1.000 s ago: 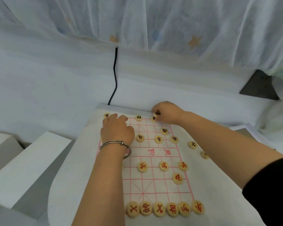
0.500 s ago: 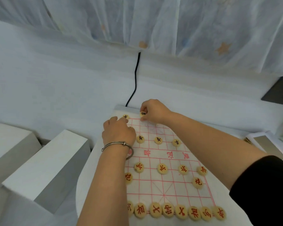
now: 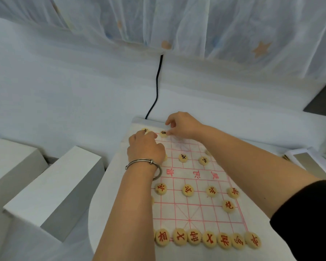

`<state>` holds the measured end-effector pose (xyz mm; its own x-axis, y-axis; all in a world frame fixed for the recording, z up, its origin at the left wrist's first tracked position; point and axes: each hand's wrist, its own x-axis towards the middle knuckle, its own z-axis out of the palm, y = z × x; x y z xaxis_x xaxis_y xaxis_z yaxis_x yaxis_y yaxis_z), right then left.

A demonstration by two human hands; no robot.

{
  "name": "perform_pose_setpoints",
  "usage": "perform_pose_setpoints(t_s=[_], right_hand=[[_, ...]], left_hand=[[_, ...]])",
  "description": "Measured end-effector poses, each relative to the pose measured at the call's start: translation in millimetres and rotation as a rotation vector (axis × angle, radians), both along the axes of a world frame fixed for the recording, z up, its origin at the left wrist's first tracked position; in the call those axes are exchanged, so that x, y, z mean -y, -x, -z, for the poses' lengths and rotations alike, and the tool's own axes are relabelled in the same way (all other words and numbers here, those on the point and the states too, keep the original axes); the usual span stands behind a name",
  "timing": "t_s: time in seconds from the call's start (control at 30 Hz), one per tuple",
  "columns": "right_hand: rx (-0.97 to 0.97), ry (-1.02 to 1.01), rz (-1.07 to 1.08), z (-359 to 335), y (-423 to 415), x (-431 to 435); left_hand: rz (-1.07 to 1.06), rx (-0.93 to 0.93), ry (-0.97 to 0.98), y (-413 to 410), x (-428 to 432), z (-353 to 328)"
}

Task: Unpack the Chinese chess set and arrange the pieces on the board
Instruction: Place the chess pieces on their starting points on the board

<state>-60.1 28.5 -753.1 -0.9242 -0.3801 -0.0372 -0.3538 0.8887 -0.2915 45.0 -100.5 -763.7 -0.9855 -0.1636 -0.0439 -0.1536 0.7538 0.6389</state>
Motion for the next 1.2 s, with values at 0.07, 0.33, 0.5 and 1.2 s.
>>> perform_pose_setpoints(t_s=[0.07,0.33,0.5,1.2], right_hand=[[-0.02,0.023,0.036,-9.0,-7.3,-21.1],[-0.03,-0.061,0.204,-29.6,-44.3,-132.7],[-0.008,-0.083,0.308,-32.1,-60.3,-190.6],[0.023,-0.125,0.342,15.9,-76.3,-216.9]], left_hand=[[0.03,-0.009,0.004,1.3,-10.6,1.0],[0.247,-0.12,0.01,0.1,-69.4,1.4],[0.34,-0.139,0.083,-6.1,-93.1,0.9],[0.493,-0.117,0.176,-13.0,-111.4,2.0]])
